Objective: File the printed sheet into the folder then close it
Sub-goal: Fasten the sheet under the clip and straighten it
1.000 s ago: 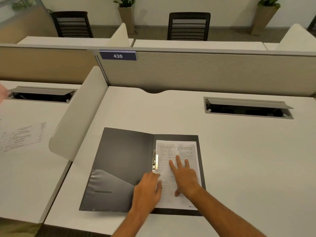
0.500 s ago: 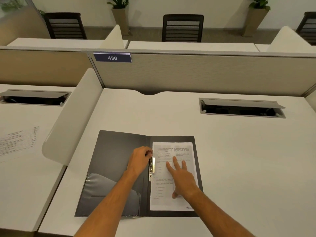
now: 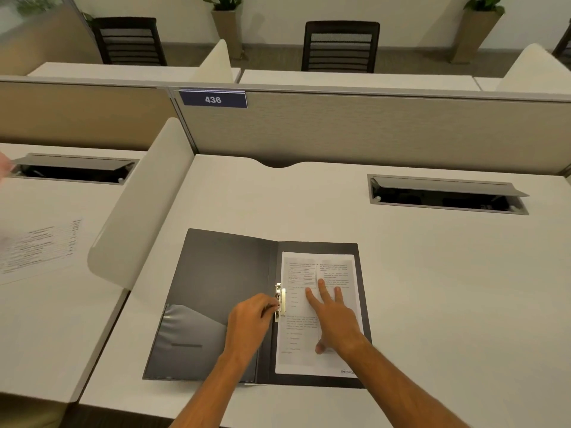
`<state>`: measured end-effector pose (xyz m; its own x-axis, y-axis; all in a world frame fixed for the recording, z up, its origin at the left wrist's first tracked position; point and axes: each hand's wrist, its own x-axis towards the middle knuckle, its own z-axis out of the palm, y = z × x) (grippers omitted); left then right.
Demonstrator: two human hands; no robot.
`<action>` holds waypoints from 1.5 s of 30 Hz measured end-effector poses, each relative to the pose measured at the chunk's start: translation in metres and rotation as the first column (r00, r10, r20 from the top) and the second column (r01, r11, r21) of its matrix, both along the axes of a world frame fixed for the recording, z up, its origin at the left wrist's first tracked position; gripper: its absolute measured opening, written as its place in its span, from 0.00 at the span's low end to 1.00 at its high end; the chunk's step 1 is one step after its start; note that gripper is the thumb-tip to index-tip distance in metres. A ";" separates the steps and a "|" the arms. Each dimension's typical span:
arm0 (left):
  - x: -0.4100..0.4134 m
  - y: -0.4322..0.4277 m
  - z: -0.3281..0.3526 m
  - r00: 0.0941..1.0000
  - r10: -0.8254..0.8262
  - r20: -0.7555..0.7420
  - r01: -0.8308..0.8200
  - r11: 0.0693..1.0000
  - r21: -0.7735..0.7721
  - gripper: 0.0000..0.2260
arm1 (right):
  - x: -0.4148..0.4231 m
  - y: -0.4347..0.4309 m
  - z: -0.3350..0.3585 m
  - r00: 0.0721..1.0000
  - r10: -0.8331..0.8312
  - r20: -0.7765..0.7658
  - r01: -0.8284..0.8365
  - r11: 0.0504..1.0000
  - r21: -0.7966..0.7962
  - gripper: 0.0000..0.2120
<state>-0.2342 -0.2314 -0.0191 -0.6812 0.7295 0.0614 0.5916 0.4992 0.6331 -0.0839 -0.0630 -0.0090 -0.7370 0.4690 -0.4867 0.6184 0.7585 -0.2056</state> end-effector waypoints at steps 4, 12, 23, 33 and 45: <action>0.012 -0.007 -0.007 1.000 0.014 -0.013 -0.014 1.000 0.009 0.07 | 0.000 0.000 -0.001 1.000 -0.008 -0.003 0.008 1.000 -0.001 0.62; 0.021 -0.020 -0.015 0.970 -0.161 -0.182 0.151 0.986 -0.068 0.14 | -0.001 0.000 -0.002 1.000 -0.005 0.006 0.005 1.000 0.007 0.62; 0.015 -0.020 -0.017 0.917 -0.300 -0.263 0.262 0.950 -0.168 0.13 | -0.002 -0.001 -0.002 1.000 -0.012 -0.004 0.012 1.000 0.012 0.62; 0.032 -0.022 -0.021 0.923 -0.298 -0.244 0.225 0.931 -0.288 0.21 | -0.002 -0.001 -0.003 1.000 -0.019 -0.008 0.020 1.000 0.011 0.62; 0.041 -0.024 -0.025 0.947 -0.255 -0.197 0.176 0.921 -0.346 0.23 | 0.000 -0.001 -0.001 0.999 -0.026 -0.021 0.026 1.000 0.003 0.61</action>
